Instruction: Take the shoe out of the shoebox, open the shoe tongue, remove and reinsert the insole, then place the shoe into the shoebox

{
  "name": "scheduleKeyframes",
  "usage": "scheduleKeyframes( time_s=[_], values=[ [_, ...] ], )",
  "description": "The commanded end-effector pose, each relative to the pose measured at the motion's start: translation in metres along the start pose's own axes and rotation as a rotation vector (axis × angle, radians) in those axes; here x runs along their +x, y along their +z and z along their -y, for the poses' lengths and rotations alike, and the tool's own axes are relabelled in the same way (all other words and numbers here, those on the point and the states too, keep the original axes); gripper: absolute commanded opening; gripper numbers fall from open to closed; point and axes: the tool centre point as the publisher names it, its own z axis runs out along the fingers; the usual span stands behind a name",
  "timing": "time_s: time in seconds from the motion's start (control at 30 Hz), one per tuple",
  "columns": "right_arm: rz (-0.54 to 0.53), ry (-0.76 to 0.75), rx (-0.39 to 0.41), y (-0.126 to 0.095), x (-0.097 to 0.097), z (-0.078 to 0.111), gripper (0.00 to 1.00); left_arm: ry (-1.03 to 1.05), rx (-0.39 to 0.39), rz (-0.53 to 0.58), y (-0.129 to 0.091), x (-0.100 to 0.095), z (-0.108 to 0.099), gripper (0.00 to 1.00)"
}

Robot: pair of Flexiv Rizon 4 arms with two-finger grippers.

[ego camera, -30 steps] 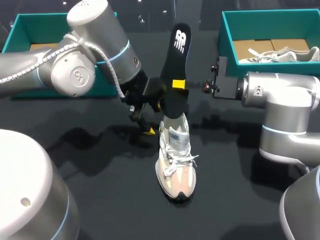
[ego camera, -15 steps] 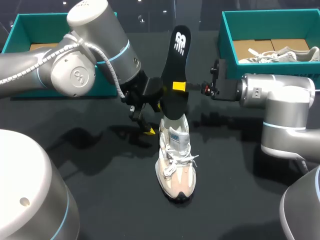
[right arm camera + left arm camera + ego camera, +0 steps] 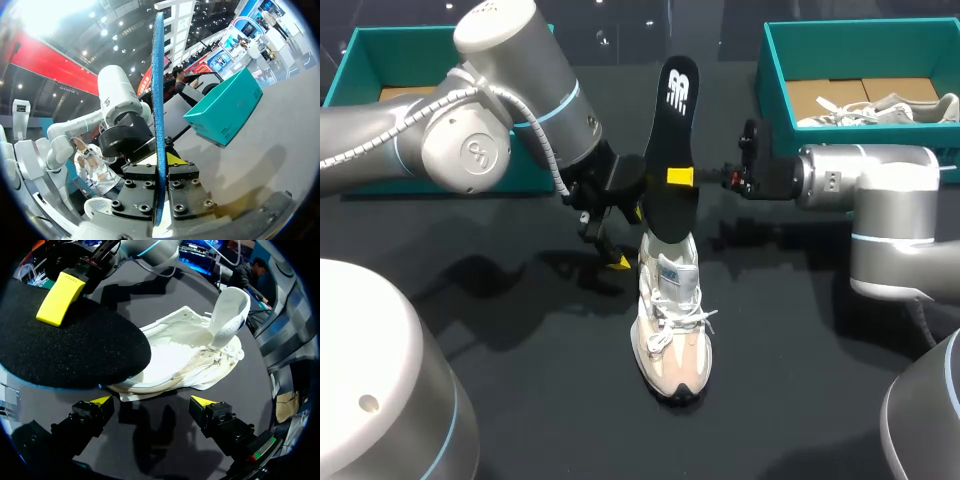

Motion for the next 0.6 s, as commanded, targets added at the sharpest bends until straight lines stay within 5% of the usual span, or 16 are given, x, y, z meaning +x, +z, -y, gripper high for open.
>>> scheduleKeyframes(
  time_s=[0.03, 0.6],
  values=[
    [-0.008, -0.002, 0.014, 0.001, -0.002, 0.002, 0.00, 0.001, -0.001, 0.001, -0.001, 0.001, -0.001, 1.00],
    [0.035, -0.017, 0.045, -0.005, 0.001, 0.013, 0.00, 0.001, -0.001, 0.001, -0.001, 0.001, -0.001, 1.00]
  ],
)
